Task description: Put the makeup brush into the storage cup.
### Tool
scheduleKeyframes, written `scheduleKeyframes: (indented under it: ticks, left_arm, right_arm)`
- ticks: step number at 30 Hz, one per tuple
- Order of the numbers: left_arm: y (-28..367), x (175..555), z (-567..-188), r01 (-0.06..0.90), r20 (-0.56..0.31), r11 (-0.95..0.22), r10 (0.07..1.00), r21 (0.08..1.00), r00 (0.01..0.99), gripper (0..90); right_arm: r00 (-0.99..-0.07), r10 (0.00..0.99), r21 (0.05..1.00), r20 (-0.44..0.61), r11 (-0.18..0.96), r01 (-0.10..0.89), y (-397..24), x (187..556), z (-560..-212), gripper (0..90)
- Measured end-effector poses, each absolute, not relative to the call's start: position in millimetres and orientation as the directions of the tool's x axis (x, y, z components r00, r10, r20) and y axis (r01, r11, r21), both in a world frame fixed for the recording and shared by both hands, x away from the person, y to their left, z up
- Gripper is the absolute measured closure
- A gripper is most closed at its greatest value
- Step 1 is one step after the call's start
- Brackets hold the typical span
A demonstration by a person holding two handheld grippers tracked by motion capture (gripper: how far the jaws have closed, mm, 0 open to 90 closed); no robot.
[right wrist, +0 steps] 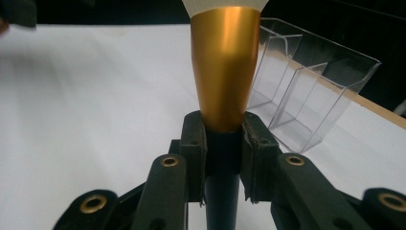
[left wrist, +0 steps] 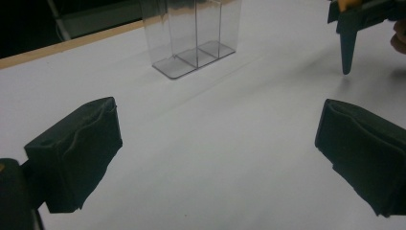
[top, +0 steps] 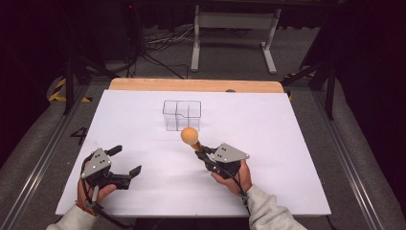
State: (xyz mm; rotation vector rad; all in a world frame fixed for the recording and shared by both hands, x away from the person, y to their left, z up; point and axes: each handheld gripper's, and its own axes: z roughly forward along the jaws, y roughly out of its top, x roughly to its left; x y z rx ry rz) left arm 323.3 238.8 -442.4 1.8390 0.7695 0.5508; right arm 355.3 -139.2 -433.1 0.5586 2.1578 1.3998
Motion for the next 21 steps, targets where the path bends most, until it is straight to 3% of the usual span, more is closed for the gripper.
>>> scheduleKeyframes:
  ticks: [8, 21]
  left_arm:
    - [239, 325, -447, 0.246, 0.043, -0.283, 0.733, 0.927, 0.679, 3.2]
    - [240, 322, -444, 0.232, 0.031, -0.26, 0.726, 0.937, 0.687, 2.2]
  right_arm:
    - [-0.805, 0.589, 0.962, -0.07, 0.254, 0.102, -142, 370, -420, 74.3]
    - [-0.801, 0.598, 0.977, -0.037, 0.188, 0.096, -135, 386, -405, 74.3]
